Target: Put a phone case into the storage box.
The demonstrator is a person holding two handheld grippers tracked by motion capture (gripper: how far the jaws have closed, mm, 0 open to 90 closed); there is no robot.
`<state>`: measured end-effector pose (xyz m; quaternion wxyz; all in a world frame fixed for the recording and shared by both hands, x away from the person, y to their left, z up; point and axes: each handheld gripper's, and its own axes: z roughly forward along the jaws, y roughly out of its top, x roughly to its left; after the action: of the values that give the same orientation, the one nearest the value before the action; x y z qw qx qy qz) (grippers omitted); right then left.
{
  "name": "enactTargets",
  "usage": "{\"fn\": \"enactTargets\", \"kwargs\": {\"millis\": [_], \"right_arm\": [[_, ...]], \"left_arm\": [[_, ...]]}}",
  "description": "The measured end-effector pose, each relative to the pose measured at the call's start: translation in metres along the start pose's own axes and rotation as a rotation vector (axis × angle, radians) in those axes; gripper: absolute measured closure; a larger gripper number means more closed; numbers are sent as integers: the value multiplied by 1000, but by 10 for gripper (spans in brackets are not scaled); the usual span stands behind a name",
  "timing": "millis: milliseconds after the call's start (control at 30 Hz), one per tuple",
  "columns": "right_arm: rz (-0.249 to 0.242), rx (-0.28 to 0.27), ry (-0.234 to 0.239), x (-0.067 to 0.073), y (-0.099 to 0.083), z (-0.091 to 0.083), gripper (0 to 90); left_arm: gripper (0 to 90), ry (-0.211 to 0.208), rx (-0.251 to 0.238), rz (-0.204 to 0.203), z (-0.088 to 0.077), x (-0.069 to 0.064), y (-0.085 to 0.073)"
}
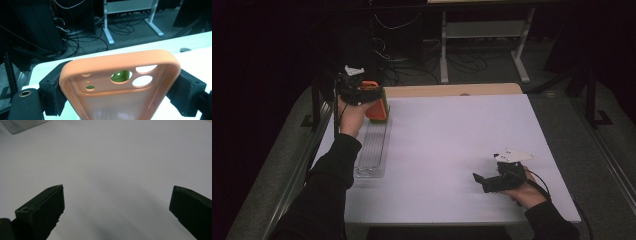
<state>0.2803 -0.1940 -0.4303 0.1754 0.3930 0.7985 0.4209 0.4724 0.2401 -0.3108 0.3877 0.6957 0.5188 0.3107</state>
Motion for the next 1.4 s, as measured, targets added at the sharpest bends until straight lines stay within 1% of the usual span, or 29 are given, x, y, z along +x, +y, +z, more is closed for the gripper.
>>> {"fn": "enactTargets", "kwargs": {"millis": [33, 67, 100, 133, 167, 300, 333, 367, 467, 500, 533, 567, 633, 667, 733, 767, 833, 900, 1067, 1133, 1267, 1300, 1333, 1400], "right_arm": [[-1, 0, 0, 0, 0, 0, 0], [3, 0, 0, 0, 0, 0, 0], [3, -1, -1, 0, 0, -1, 0], [-1, -4, -1, 0, 0, -1, 0], [-3, -5, 0, 0, 0, -1, 0], [-5, -6, 0, 0, 0, 0, 0], [-4, -6, 0, 0, 0, -1, 0], [-5, -7, -1, 0, 0, -1, 0], [-1, -9, -2, 0, 0, -1, 0], [-1, -9, -2, 0, 0, -1, 0], [0, -8, -3, 0, 0, -1, 0], [-1, -7, -3, 0, 0, -1, 0], [-1, -8, -2, 0, 0, -1, 0], [-1, -9, -2, 0, 1, -1, 0], [1, -10, -1, 0, 1, -1, 0], [2, -10, -1, 0, 1, -1, 0], [4, -9, -1, 0, 1, -2, 0], [7, -9, 0, 0, 1, -2, 0], [-1, -13, -1, 0, 1, -2, 0], [-2, -14, 0, 0, 1, -2, 0], [-3, -15, 0, 0, 1, -3, 0], [-3, -15, 1, -1, 1, -3, 0], [-2, -14, 1, 0, 1, -3, 0], [-1, -15, 2, 0, 1, -3, 0]], "left_arm": [[151, 3, 9, 2, 2, 0, -1], [151, 7, 3, 2, 4, -1, -3], [151, 13, 18, 8, 6, 0, -4], [150, 14, 16, -5, 9, 0, -6], [151, 16, 31, 5, 11, 2, -8], [150, 30, 53, -10, 19, 4, -14], [150, 35, 68, 8, 21, 5, -15], [150, 34, 64, -6, 24, 5, -16], [149, 38, 76, -7, 28, 4, -19], [148, 38, 92, 0, 30, 5, -21], [147, 50, 95, -12, 32, 4, -22], [147, 53, 102, -8, 33, 5, -23], [146, 58, 106, -20, 37, 4, -24], [146, 59, 113, -15, 37, 4, -25], [146, 58, 116, -26, 40, 4, -26], [145, 62, 126, -12, 40, 4, -26], [145, 70, 129, -11, 42, 3, -27], [145, 76, 143, -7, 44, 3, -28], [144, 83, 133, -8, 48, 1, -29], [144, 86, 126, 0, 49, 1, -29], [140, 96, 119, -4, 51, 0, -30], [139, 100, 121, 7, 51, 1, -29], [139, 101, 111, -11, 52, 0, -30], [137, 108, 112, -10, 53, 0, -30]]}}
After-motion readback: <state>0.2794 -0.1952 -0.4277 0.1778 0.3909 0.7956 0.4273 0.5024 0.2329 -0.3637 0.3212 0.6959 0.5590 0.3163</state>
